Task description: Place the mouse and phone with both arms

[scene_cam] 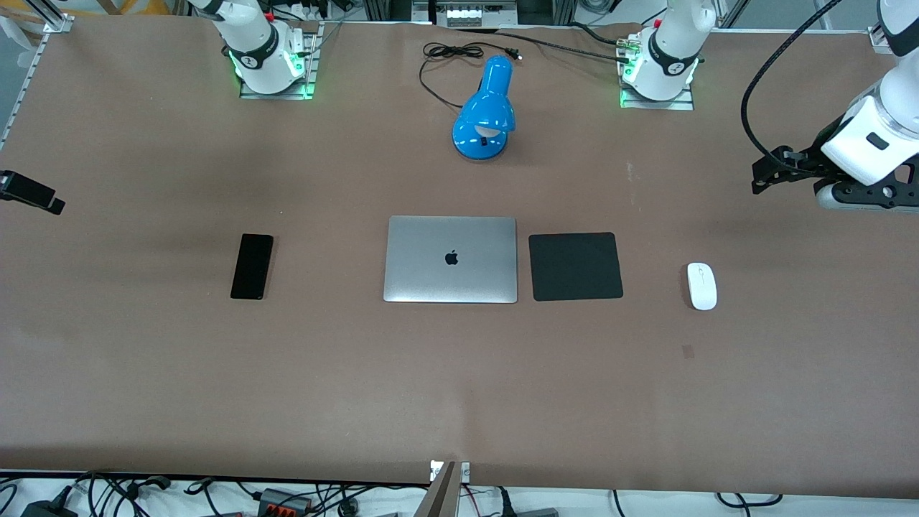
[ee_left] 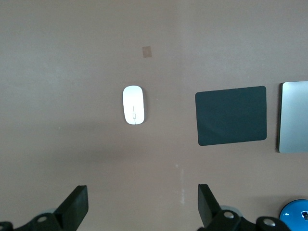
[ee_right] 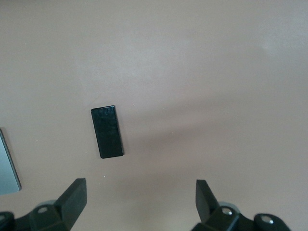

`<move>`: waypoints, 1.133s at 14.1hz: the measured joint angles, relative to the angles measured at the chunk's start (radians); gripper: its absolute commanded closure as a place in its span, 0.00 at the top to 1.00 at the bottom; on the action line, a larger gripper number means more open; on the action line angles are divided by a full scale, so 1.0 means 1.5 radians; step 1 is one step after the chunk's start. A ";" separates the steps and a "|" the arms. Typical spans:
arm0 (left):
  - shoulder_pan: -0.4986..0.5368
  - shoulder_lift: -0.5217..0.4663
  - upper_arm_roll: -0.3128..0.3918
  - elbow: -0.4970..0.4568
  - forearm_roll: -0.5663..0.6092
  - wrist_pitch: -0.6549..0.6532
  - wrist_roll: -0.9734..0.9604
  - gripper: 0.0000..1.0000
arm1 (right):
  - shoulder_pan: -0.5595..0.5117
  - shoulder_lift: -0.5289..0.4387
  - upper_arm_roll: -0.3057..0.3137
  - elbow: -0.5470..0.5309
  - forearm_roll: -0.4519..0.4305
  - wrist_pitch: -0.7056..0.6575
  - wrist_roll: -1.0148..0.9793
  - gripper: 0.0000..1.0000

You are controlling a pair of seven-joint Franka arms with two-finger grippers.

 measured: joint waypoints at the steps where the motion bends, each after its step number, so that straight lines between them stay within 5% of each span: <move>1: 0.000 0.000 0.000 0.000 0.000 0.000 0.000 1.00 | 0.000 0.000 0.000 0.000 0.000 -0.002 0.000 1.00; 10: -0.002 0.003 -0.004 0.000 0.000 -0.002 -0.003 1.00 | 0.003 0.008 0.004 -0.002 0.001 -0.014 -0.005 1.00; 16: 0.001 0.050 -0.002 0.003 0.000 -0.003 -0.004 1.00 | 0.070 0.112 0.012 -0.021 0.044 0.026 0.000 1.00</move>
